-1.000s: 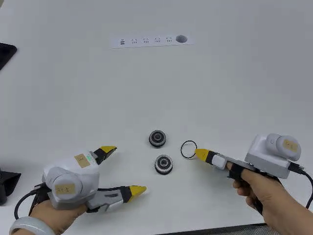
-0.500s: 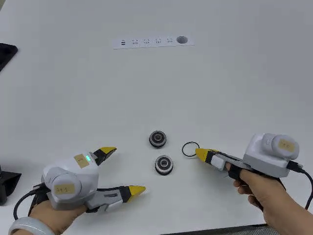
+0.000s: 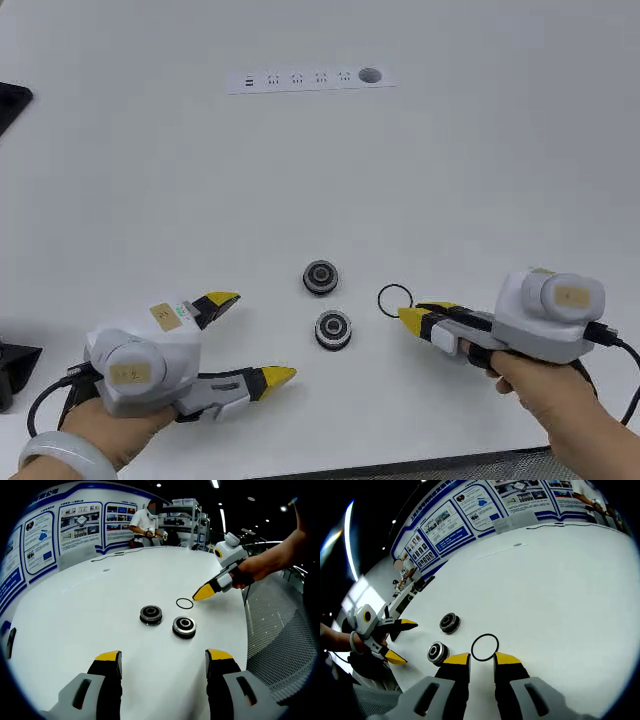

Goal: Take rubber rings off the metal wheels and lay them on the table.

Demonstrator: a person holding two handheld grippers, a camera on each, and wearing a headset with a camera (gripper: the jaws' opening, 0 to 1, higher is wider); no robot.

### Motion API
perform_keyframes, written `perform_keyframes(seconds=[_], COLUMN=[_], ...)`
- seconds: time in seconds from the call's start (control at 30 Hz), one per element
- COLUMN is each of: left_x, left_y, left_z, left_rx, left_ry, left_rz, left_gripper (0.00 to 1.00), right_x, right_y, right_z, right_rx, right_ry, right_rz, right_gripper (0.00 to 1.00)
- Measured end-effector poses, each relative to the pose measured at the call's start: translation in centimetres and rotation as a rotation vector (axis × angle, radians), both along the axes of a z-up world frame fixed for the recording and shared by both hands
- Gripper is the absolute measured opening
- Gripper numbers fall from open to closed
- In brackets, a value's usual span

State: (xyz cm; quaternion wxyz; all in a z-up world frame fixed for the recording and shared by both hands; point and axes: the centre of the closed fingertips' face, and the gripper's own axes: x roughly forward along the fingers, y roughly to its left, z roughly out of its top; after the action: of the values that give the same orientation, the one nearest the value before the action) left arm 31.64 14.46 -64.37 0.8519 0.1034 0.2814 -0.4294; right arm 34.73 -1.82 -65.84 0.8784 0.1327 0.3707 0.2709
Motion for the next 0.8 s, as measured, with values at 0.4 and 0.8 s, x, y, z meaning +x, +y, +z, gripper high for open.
perform_keyframes(seconds=[0.4,0.8], left_x=[0.4,0.0], left_y=[-1.1,-3.9], left_z=[0.8,1.0], left_rx=[-0.013,-0.019], left_ry=[-0.021,-0.017], left_rz=[-0.032,-0.107], left_gripper=[0.54,0.38], right_x=[-0.3,-1.4], right_y=[2.2,4.9], right_z=[1.0,1.3], right_rx=[0.092,0.152], right_ry=[0.012,0.039], right_rz=[0.033,0.080], right_gripper=[0.20,0.20])
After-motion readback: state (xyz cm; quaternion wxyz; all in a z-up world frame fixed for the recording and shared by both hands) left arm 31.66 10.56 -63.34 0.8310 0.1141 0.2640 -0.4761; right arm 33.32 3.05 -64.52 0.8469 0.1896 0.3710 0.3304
